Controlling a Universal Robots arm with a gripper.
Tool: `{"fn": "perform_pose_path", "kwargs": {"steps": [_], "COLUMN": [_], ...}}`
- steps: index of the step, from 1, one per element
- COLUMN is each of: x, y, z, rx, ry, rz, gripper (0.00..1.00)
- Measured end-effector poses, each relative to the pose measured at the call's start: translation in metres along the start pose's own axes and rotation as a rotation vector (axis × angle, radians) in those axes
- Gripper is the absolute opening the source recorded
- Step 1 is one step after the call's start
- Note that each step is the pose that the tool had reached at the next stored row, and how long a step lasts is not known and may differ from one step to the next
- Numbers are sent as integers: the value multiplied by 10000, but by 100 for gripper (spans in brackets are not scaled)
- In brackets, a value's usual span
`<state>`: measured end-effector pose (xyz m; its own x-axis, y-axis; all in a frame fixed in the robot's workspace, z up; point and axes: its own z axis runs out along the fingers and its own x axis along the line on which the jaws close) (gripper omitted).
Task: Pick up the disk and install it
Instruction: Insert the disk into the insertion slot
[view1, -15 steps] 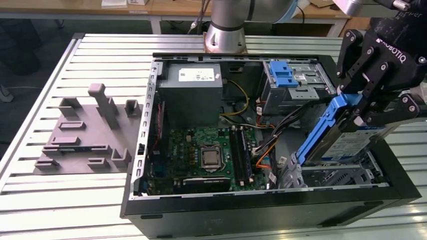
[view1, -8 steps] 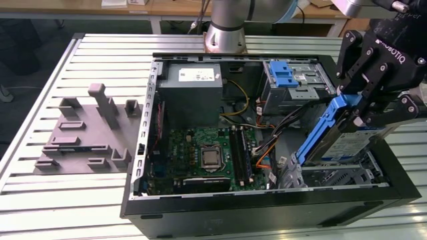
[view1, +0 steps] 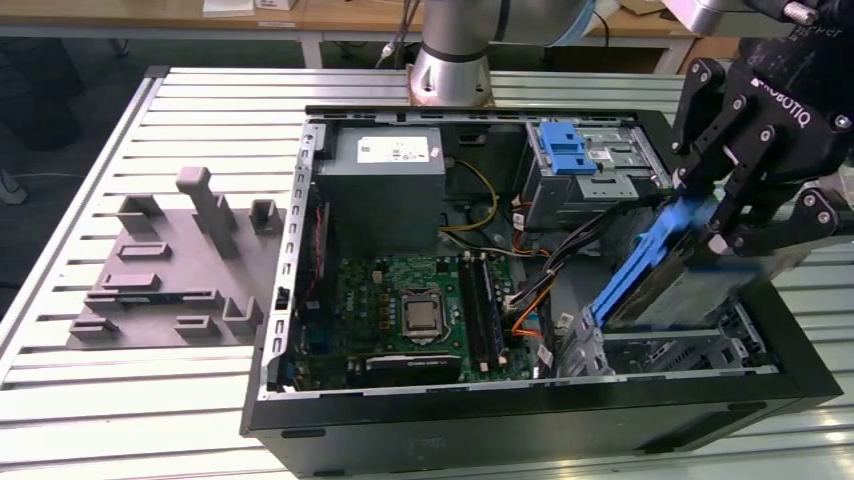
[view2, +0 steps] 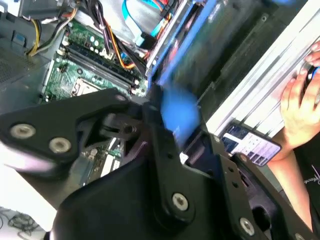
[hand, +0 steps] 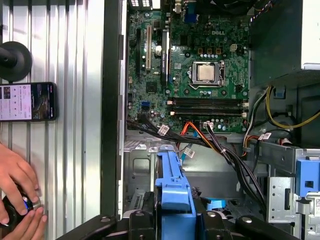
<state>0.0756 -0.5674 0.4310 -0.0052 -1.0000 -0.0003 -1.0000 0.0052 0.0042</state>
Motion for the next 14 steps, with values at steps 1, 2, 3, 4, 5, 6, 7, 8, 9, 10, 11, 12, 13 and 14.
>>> {"fn": "perform_pose_path", "kwargs": {"steps": [1, 2, 3, 4, 5, 6, 7, 8, 9, 10, 11, 12, 13, 14], "x": [0, 0, 0, 0, 1, 2, 2, 3, 3, 3, 4, 5, 5, 5], "y": [0, 0, 0, 0, 0, 0, 0, 0, 0, 0, 0, 0, 0, -1], "z": [0, 1, 8, 23, 40, 58, 75, 95, 112, 130, 148, 166, 184, 202], "rx": [0, 0, 0, 0, -1, 0, 0, 0, -1, 0, 0, 0, -1, -1], "ry": [0, -1, -3, -4, -2, -1, 0, -1, -1, -1, -1, 0, 0, 0], "rz": [0, 0, 0, 0, 1, 0, 0, 0, 1, 0, 0, 0, 0, 0], "gripper": [37, 43, 43, 50, 50, 50, 50, 50, 50, 48, 48, 42, 36, 30]}}
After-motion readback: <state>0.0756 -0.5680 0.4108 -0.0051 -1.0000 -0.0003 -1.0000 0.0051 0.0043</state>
